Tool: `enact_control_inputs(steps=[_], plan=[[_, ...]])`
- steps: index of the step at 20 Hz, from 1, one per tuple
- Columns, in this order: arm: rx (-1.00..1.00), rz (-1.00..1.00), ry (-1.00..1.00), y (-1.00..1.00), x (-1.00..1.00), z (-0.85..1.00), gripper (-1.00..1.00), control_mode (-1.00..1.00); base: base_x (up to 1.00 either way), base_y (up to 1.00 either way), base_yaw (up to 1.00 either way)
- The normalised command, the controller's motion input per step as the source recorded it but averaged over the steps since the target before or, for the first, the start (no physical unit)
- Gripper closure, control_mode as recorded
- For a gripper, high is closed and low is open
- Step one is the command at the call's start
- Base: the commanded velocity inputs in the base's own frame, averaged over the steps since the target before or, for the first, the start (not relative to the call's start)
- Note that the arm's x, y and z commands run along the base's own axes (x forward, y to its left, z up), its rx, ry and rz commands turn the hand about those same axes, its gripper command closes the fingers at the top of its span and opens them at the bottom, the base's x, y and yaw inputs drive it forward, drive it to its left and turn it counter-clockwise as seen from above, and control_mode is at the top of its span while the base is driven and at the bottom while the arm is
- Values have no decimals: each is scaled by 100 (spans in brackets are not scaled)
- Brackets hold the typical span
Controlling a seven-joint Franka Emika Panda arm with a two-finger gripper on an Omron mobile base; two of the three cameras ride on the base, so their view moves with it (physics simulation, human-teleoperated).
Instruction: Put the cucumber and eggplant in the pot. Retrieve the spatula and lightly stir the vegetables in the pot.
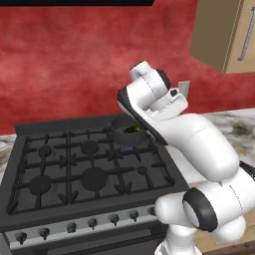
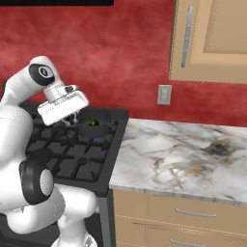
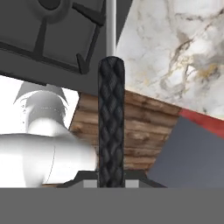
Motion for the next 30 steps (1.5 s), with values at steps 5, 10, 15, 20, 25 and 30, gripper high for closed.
enact_control_inputs(steps=[5,10,15,20,25,30], plan=[[1,16,26,-44,14,0,100,-100,0,0,0],[11,2,34,-27,11,0,100,-100,0,0,0],[10,0,49,0,1,-13,100,-100,0,0,0],[14,-1,12,0,1,-26,100,-100,0,0,0],[25,-7,2,-14,2,-3,100,-100,0,0,0],[16,-1,3,-32,0,0,100,-100,0,0,0]])
